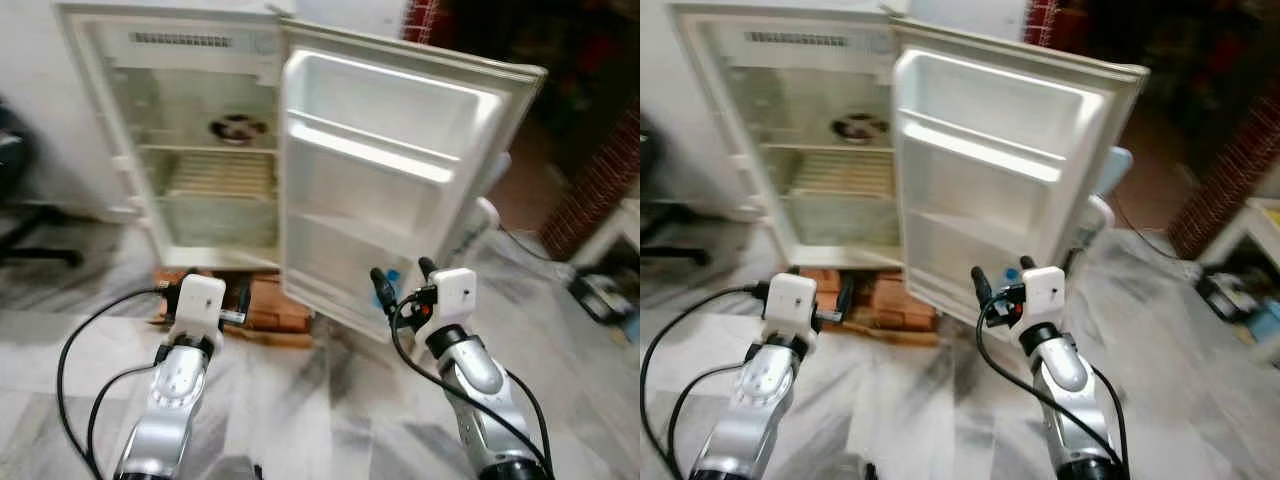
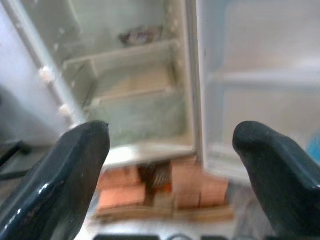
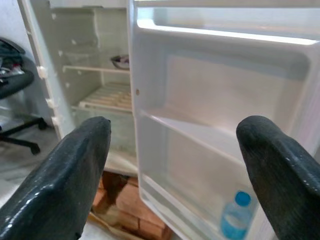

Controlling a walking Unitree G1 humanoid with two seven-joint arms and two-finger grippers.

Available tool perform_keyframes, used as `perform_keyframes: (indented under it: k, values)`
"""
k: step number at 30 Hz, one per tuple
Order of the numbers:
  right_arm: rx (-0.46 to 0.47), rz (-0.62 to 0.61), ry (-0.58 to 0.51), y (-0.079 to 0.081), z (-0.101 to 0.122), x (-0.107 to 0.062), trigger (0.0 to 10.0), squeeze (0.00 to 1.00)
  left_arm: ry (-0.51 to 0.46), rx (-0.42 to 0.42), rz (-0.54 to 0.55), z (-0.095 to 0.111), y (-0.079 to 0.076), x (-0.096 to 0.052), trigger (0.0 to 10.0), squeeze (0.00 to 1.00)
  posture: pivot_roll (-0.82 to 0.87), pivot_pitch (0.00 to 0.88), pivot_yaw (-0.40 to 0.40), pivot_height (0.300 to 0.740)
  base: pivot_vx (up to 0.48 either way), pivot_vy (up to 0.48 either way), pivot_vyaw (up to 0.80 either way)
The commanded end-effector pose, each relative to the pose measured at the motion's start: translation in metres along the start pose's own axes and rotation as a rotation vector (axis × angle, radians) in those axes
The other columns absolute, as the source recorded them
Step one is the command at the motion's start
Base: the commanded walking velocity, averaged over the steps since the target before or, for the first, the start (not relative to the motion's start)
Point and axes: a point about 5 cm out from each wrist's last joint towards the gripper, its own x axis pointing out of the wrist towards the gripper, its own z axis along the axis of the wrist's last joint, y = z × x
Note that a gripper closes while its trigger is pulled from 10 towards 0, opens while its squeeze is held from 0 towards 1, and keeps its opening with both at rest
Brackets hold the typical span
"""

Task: Restocking fridge

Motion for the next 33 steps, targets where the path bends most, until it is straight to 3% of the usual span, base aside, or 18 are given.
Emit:
perform_keyframes:
  k: [1,5,14,33]
  values:
    - [0.000,-0.020,-0.009,-0.0029,0.0025,0.0030,10.0,0.00,-0.033,0.009,-0.007,0.0092,0.0014,0.0056,10.0,0.00,0.01,0.000,-0.026,0.740,0.000,0.000,0.00]
    - [-0.014,-0.007,-0.027,-0.0022,0.0048,0.0033,10.0,0.00,-0.033,0.008,-0.010,0.0096,0.0028,0.0059,10.0,0.00,0.01,0.000,-0.026,0.740,0.141,-0.154,0.00]
    - [-0.029,-0.008,-0.044,-0.0022,0.0075,0.0049,10.0,0.00,-0.032,0.003,-0.019,0.0094,0.0011,0.0065,10.0,0.00,0.01,0.000,-0.025,0.740,0.290,-0.360,0.68]
    - [-0.014,-0.023,-0.068,-0.0077,0.0090,0.0087,10.0,0.00,-0.024,0.010,-0.027,0.0080,-0.0018,0.0079,10.0,0.00,0.01,0.000,-0.025,0.740,0.235,-0.369,0.00]
